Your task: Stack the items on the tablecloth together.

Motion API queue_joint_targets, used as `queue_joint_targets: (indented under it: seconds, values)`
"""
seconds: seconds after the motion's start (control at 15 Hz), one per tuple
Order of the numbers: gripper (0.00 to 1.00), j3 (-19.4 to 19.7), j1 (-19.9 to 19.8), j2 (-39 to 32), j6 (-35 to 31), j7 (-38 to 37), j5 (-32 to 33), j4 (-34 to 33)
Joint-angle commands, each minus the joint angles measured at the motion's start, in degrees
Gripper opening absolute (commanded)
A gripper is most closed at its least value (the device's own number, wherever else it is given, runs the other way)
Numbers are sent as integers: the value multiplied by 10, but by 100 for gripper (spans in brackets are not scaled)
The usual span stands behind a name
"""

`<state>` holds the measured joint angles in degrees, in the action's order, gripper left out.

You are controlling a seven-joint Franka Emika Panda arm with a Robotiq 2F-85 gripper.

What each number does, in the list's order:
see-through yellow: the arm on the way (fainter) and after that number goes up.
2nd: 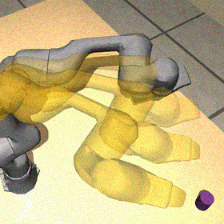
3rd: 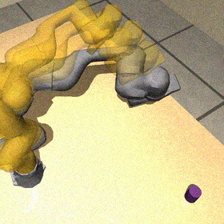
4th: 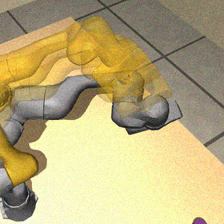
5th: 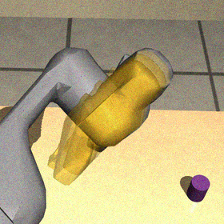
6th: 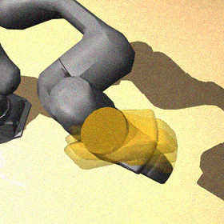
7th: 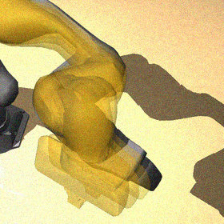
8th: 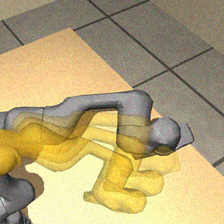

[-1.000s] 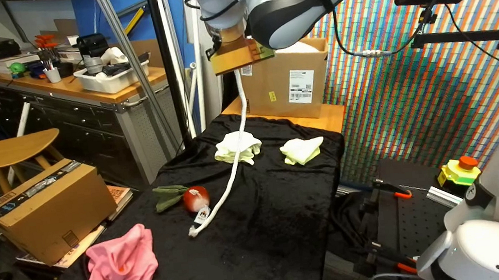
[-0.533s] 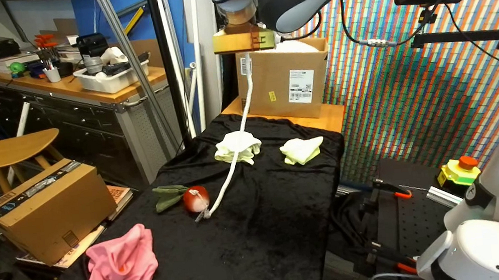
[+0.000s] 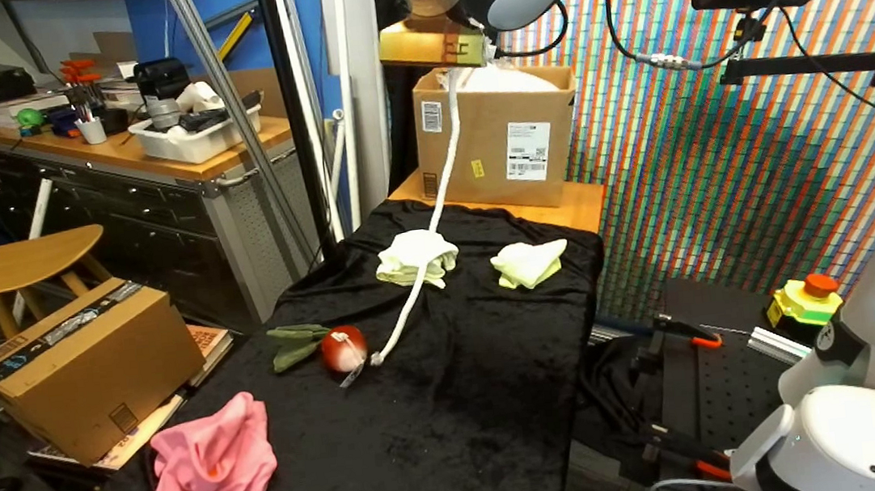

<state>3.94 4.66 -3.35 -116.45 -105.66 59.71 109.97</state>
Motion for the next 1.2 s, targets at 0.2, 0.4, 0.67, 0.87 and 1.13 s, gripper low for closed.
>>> queue_joint_targets:
  seconds: [0.2,0.4,0.67,0.87,1.13]
  values:
    - [10,-12,-21,7,46,-36,15,-35]
    - [10,-13,-23,-1,57,-46,18,-54]
    - [10,-14,-23,-1,72,-54,16,-76]
    - [10,-14,-23,-2,76,-59,15,-91]
    - [10,-20,-19,-12,68,-67,23,-98]
